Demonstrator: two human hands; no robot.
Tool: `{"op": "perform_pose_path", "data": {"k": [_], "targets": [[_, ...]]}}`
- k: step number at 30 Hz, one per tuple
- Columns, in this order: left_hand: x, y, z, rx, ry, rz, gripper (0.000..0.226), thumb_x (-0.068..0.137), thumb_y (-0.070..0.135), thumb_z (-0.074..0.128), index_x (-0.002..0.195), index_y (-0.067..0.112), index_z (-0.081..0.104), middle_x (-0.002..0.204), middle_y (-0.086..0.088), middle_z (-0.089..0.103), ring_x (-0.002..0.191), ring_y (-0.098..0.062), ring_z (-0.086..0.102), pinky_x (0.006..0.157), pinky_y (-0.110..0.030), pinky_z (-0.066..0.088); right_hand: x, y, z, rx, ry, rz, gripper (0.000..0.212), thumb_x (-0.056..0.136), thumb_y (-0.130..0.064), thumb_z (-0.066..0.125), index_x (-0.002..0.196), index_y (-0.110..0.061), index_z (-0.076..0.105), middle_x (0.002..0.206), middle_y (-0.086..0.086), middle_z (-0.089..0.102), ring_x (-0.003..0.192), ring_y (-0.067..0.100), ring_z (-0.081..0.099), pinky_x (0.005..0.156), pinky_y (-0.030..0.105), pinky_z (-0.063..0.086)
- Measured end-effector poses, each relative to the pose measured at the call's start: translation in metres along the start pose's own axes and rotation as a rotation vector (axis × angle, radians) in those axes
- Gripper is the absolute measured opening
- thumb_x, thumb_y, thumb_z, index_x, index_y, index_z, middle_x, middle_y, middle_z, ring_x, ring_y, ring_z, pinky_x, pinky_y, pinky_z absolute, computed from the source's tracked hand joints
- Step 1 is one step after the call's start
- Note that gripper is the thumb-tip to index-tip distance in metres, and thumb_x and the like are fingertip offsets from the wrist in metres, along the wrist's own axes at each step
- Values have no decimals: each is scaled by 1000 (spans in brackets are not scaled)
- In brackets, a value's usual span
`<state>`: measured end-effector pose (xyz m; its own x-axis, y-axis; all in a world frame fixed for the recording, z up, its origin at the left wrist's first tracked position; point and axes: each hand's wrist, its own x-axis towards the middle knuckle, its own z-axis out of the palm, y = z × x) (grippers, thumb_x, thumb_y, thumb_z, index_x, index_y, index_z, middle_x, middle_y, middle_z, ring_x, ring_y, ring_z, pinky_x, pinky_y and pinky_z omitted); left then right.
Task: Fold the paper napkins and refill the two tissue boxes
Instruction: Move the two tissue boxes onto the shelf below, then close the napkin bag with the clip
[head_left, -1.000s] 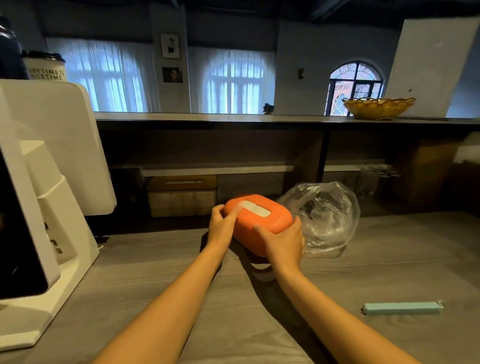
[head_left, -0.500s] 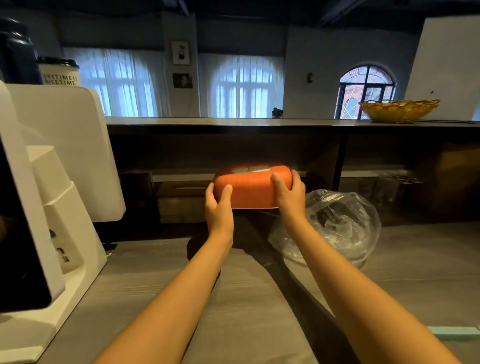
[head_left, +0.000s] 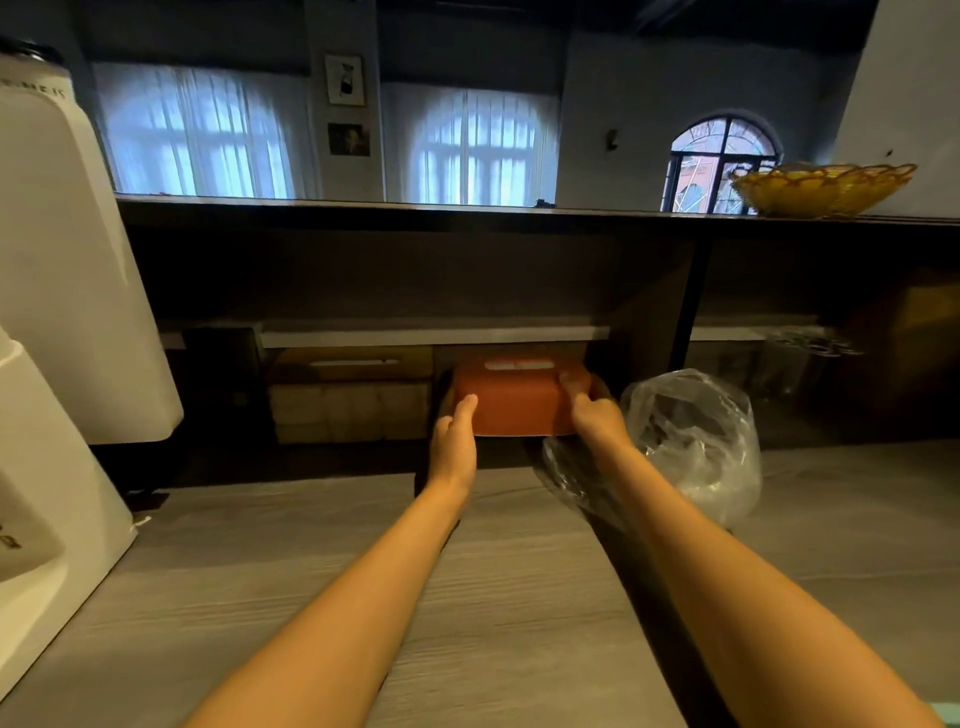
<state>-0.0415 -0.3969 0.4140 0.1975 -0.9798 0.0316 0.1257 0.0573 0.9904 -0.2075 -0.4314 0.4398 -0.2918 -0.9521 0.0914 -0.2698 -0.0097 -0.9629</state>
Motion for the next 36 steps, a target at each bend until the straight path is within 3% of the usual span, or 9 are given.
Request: {"op": "perform_pose_path", "data": {"k": [6, 11, 15, 20, 23, 28, 30, 33, 36], "targets": [[7, 5, -5, 113, 20, -47, 48, 100, 50, 40, 94, 11, 69, 100, -13, 69, 98, -28, 64, 93, -41, 49, -4, 8, 6, -128, -92, 52, 74, 91, -50, 66, 147, -15, 33, 137, 11, 55, 117, 32, 57, 100, 41, 47], [4, 5, -5, 211, 9, -44, 45, 102, 46, 42, 78, 12, 58, 85, -8, 61, 87, -27, 60, 78, -35, 45, -10, 7, 11, -200, -73, 13, 39, 96, -33, 63, 127, -12, 52, 106, 5, 60, 91, 23, 56, 83, 36, 47], [-6, 2, -2, 243, 14, -45, 46, 101, 57, 41, 113, 15, 53, 114, -4, 56, 109, -24, 55, 99, -40, 44, -24, 1, 13, -265, 55, -88, 15, 96, -22, 57, 93, -7, 59, 88, 9, 62, 82, 25, 59, 74, 35, 49], [12, -15, 2, 124, -2, -69, 93, 61, 83, 38, 123, 19, 60, 120, -5, 65, 113, -25, 60, 106, -49, 46, -34, -15, 29, -161, -4, -9, 40, 100, -25, 43, 117, 7, 61, 110, 18, 61, 109, 37, 58, 82, 31, 41], [20, -14, 6, 113, -22, -80, 95, 59, 83, 34, 125, 22, 65, 119, -6, 67, 111, -26, 62, 106, -49, 45, -30, -20, 39, -97, -60, 51, 45, 97, -26, 39, 115, 5, 66, 119, 22, 65, 111, 38, 59, 100, 43, 46], [15, -6, 10, 90, -28, -89, 104, 56, 85, 30, 134, 22, 61, 129, -8, 64, 118, -27, 59, 110, -50, 41, -26, -21, 40, -35, -71, 98, 44, 100, -24, 33, 118, 3, 63, 121, 21, 62, 112, 35, 58, 103, 43, 44], [2, 0, 11, 80, -23, -108, 100, 66, 85, 33, 139, 21, 57, 135, -6, 61, 123, -27, 56, 112, -50, 39, -36, -24, 36, -3, -104, 97, 49, 101, -32, 31, 122, 0, 62, 121, 18, 64, 111, 32, 60, 102, 42, 45], [-22, 12, 17, 52, -87, -75, 63, 96, 69, 35, 140, 27, 50, 138, -3, 54, 131, -27, 49, 116, -51, 35, -49, -28, 22, 149, -145, 2, 55, 94, -56, 36, 111, -16, 70, 108, 8, 73, 102, 23, 68, 99, 43, 51], [-44, 19, 24, 65, -171, 2, 58, 101, 62, 32, 143, 26, 50, 144, -3, 54, 134, -23, 48, 118, -50, 33, -75, -43, -6, 331, -110, -170, 32, 104, -39, 42, 105, -21, 68, 108, 3, 71, 104, 15, 67, 98, 35, 52]]}}
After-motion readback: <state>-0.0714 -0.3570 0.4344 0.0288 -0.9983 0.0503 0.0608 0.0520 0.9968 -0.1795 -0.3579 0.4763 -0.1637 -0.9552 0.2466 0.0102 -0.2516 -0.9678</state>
